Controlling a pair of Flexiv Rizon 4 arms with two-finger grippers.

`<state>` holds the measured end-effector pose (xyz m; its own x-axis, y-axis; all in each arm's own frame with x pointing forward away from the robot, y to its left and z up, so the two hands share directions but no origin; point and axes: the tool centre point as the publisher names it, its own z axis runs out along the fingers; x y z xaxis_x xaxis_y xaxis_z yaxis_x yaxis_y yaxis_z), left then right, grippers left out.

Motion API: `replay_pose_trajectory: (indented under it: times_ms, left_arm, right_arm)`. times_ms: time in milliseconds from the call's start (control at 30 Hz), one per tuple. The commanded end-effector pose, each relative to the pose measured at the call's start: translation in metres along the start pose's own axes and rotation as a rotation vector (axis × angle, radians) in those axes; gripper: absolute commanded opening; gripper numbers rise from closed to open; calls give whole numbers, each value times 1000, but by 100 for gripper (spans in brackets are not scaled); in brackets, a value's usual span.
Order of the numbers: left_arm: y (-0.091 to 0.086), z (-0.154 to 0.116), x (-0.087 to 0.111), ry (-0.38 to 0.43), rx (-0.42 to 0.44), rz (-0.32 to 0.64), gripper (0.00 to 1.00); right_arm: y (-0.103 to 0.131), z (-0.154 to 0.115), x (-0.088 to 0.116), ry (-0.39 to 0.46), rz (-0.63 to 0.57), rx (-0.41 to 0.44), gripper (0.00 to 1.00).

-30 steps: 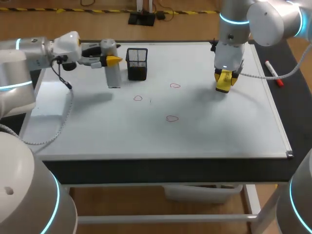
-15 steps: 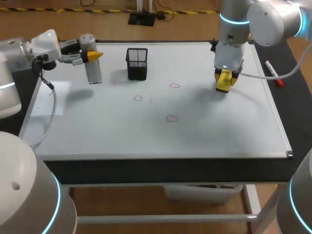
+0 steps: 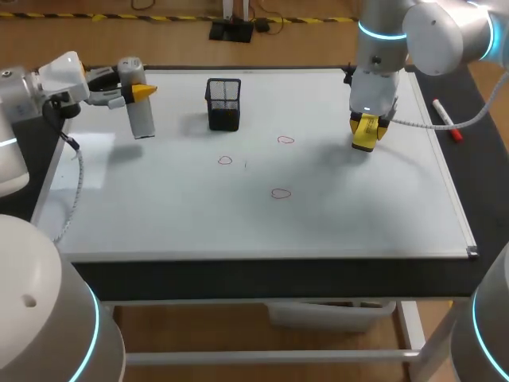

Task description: Pick up the inspection probe, press it on each red-marked spot on the whiteboard one by one, put down the probe, pick up the eraser, and wipe off all the red marks.

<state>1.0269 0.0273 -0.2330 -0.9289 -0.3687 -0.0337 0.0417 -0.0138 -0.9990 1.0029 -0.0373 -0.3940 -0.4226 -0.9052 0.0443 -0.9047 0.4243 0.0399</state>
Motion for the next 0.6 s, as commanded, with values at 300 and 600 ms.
replay_pose_trajectory:
  times_ms: [300,600]
  left_arm:
    - [-4,-5,1,-19,-6,0,0]
    - [-4,-5,1,-19,-6,0,0]
  right_arm:
    - [-1,-1,0,6,-1,1,0]
    - [-1,-1,0,6,-1,1,0]
